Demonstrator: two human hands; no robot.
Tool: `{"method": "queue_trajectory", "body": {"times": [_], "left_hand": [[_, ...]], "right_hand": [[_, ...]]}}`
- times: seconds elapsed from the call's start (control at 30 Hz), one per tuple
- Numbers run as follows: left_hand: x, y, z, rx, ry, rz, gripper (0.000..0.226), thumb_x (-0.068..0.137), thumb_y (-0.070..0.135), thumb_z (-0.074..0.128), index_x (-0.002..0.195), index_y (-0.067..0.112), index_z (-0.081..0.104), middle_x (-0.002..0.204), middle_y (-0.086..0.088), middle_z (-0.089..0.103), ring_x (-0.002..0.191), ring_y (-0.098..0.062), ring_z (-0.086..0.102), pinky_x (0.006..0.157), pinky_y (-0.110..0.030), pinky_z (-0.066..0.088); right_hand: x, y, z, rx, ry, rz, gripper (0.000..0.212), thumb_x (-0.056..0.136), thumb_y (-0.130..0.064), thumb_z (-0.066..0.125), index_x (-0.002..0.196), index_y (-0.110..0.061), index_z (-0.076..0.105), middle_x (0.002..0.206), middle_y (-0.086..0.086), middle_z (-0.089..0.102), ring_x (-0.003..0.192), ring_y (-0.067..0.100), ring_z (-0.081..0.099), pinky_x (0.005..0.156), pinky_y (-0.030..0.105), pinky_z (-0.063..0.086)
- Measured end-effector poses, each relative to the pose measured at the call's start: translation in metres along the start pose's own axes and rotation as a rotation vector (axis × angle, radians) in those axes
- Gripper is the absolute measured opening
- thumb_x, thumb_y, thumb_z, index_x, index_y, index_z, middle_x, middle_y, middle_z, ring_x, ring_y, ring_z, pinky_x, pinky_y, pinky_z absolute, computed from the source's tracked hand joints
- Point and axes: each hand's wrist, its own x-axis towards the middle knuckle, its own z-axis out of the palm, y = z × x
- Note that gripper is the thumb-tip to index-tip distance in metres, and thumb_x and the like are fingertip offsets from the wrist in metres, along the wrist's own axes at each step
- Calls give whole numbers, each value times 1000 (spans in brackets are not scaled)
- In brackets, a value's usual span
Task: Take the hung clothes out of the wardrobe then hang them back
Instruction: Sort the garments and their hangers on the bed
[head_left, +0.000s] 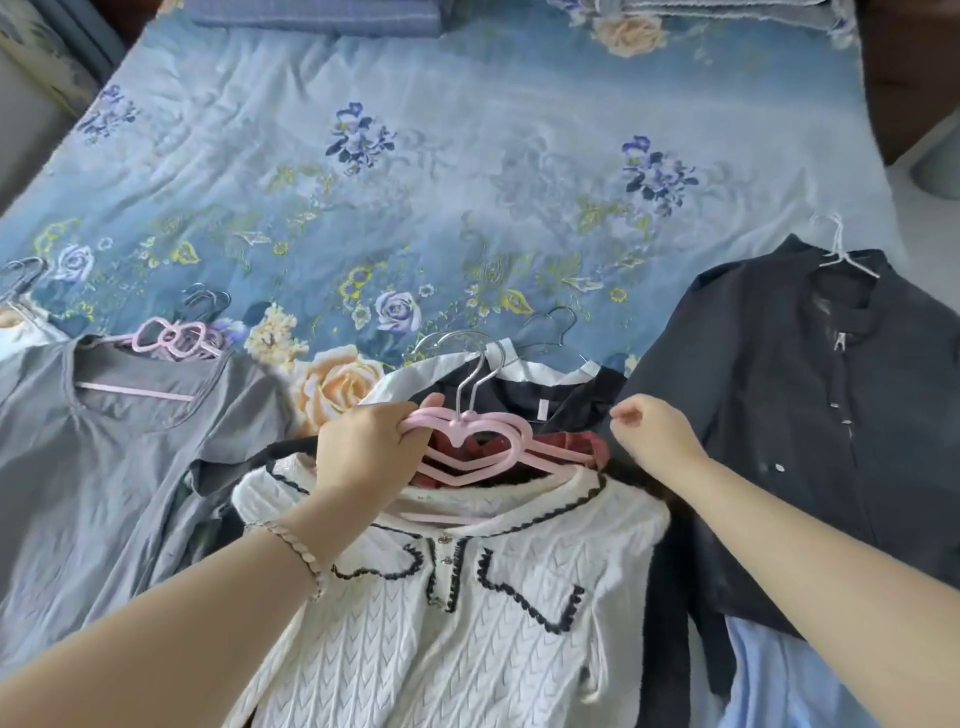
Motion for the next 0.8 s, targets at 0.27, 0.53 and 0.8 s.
{"method": "queue_trajectory", "body": {"times": [0.27, 0.53, 0.8], "left_hand": [[60, -21, 62, -28, -27, 55, 59, 72, 62, 23, 42, 20, 50, 36, 5, 33, 45, -23, 36, 43, -22, 18], [67, -33, 82, -63, -77, 5, 49, 76, 55, 34, 40, 24, 43, 35, 6, 29, 40, -17, 31, 44, -21, 16], [64, -36, 75, -116, -95, 37, 42, 76, 52, 35, 43, 28, 44, 36, 8, 33, 45, -23, 36, 45, -21, 16]], "right_hand": [[122, 20, 63, -274, -129, 57, 44, 92, -17, 50, 132, 1, 43, 135, 20, 44, 123, 34, 45, 102, 40, 40], [152, 34, 82, -366, -1, 127, 53, 93, -27, 53, 139, -9, 33, 144, 15, 31, 132, 36, 27, 103, 41, 33], [147, 32, 74, -375, -14, 66, 9, 88, -22, 57, 91, -16, 63, 125, 13, 41, 119, 35, 34, 99, 36, 32]]}}
